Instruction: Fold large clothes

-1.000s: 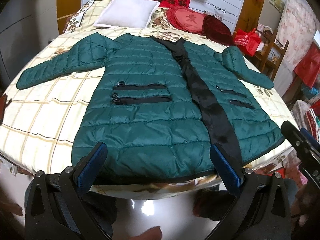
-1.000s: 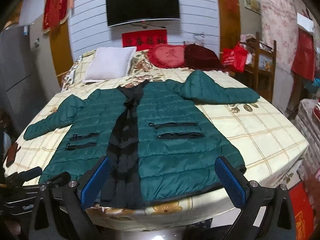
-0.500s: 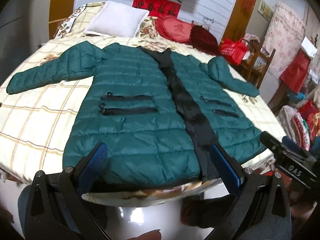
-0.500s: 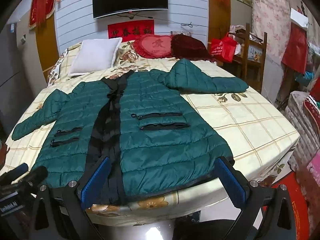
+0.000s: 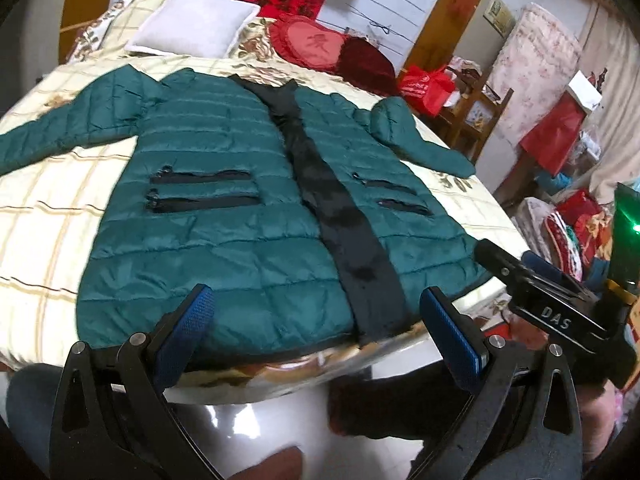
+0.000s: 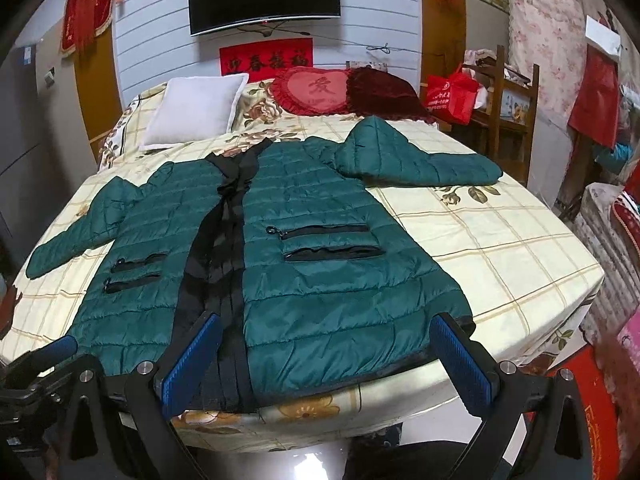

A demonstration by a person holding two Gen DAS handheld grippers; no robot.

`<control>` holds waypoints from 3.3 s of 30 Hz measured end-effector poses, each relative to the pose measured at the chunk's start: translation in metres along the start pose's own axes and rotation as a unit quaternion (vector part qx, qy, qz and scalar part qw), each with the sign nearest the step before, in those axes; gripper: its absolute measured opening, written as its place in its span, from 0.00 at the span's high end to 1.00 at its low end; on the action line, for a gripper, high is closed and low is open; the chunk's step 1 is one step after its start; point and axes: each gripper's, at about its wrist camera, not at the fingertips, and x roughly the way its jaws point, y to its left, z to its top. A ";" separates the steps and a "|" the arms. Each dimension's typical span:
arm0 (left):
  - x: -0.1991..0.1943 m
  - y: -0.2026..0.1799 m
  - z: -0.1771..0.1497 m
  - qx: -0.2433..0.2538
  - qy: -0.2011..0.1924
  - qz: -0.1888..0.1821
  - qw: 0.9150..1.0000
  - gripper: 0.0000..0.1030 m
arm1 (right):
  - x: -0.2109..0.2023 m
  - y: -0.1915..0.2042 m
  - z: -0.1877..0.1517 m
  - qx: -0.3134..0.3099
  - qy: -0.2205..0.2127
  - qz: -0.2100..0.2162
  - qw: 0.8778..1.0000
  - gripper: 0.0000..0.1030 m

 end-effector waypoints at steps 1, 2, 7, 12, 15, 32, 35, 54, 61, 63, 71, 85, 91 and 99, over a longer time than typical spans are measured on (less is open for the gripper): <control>-0.002 0.003 0.001 0.001 -0.004 0.006 1.000 0.00 | 0.000 0.000 0.000 0.000 0.000 0.000 1.000 0.00; -0.003 0.005 0.002 0.002 -0.007 0.015 1.000 0.00 | -0.001 -0.001 0.001 0.000 -0.002 0.003 1.000 0.00; -0.006 0.029 0.011 -0.008 -0.016 0.049 0.999 0.00 | 0.000 -0.002 0.004 -0.009 -0.010 0.006 1.000 0.00; -0.001 0.045 0.022 -0.018 -0.019 0.069 0.997 0.00 | -0.001 -0.005 0.012 -0.030 -0.041 0.026 0.998 0.00; 0.002 0.048 0.032 -0.014 -0.030 0.086 0.996 0.00 | 0.004 -0.004 0.019 -0.049 -0.060 0.037 0.996 0.00; 0.078 0.070 0.133 0.026 -0.092 0.148 0.984 0.00 | 0.098 0.005 0.100 -0.060 -0.120 0.045 0.990 0.00; 0.105 0.078 0.122 0.036 -0.080 0.166 0.982 0.00 | 0.116 0.006 0.099 -0.076 -0.123 0.030 0.989 0.00; 0.122 0.113 0.092 -0.024 -0.025 0.166 0.985 0.00 | 0.179 -0.046 0.088 -0.073 -0.031 0.021 0.997 0.09; 0.126 0.106 0.092 0.011 -0.025 0.176 0.984 0.00 | 0.165 -0.034 0.080 -0.086 -0.030 0.004 0.996 0.08; 0.136 0.105 0.093 0.027 -0.007 0.194 0.981 0.00 | 0.156 -0.026 0.083 -0.086 -0.046 -0.029 0.995 0.08; 0.148 0.116 0.093 0.019 0.030 0.189 0.981 0.00 | 0.102 0.042 0.078 -0.080 -0.161 0.073 0.981 0.04; 0.150 0.113 0.092 0.028 0.050 0.194 0.979 0.00 | 0.193 0.083 0.050 -0.132 0.109 0.098 0.980 0.00; 0.150 0.112 0.091 0.033 0.045 0.196 0.979 0.00 | 0.191 0.084 0.050 -0.136 0.113 0.088 0.980 0.00; 0.149 0.112 0.091 0.031 0.046 0.194 0.979 0.00 | 0.195 0.082 0.051 -0.135 0.109 0.096 0.980 0.00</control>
